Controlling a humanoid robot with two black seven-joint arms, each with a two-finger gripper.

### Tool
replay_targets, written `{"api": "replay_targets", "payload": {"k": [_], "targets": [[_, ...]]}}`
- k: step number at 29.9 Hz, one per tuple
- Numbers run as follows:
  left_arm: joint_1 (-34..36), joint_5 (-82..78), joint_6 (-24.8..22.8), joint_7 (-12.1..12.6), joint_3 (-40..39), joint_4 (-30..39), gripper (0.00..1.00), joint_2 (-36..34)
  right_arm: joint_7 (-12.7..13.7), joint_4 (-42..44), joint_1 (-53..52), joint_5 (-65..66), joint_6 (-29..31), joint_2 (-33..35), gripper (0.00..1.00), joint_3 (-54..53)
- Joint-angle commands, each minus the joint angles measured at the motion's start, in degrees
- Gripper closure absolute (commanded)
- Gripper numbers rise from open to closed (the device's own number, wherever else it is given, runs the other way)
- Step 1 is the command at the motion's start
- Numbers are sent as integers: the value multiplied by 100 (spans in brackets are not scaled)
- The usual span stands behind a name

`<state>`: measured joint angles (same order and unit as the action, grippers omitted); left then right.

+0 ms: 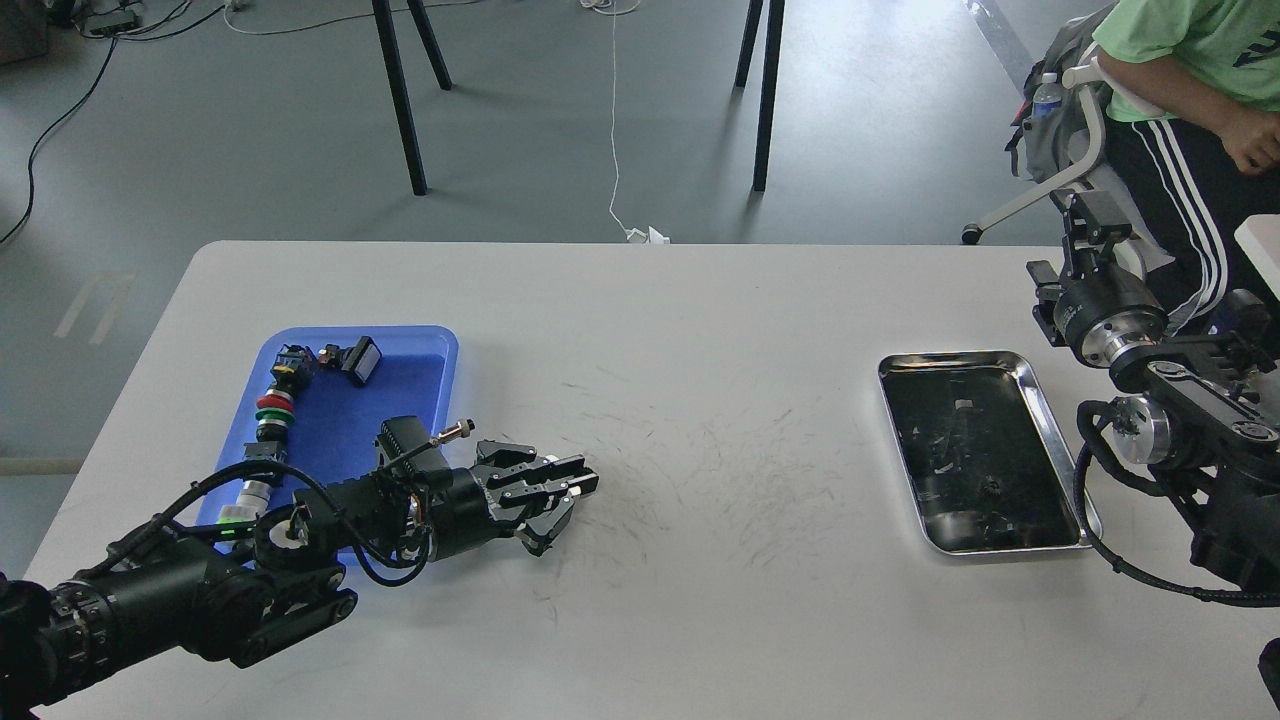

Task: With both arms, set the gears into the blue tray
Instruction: 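Carry the black part into the blue tray with the left gripper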

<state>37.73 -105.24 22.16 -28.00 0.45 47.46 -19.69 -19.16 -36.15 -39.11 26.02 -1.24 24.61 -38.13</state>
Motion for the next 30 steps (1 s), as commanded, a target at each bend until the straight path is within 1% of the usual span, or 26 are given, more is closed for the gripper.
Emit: {"api": "replay_targets", "payload": {"k": [1, 6, 10, 15, 20, 24, 30], "targets": [[33, 4, -2, 0, -9, 44, 84, 0, 0, 3, 0, 0, 1, 0, 8, 7], [59, 13, -2, 0, -9, 88, 88, -79, 0, 55, 9, 0, 1, -35, 8, 7], [121, 30, -2, 0, -9, 124, 89, -193, -26, 126, 9, 0, 18, -88, 8, 7], [366, 30, -19, 0, -18, 378, 89, -816, -70, 126, 0, 0, 18, -106, 8, 7], [578, 83, -54, 0, -27, 387, 89, -1458, -70, 126, -9, 0, 18, -115, 8, 7], [578, 56, -46, 0, -18, 387, 89, -1871, -70, 125, -18, 0, 18, -141, 8, 7], [508, 74, -63, 0, 8, 256, 89, -2092, -70, 117, -18, 0, 18, -141, 8, 7]]}}
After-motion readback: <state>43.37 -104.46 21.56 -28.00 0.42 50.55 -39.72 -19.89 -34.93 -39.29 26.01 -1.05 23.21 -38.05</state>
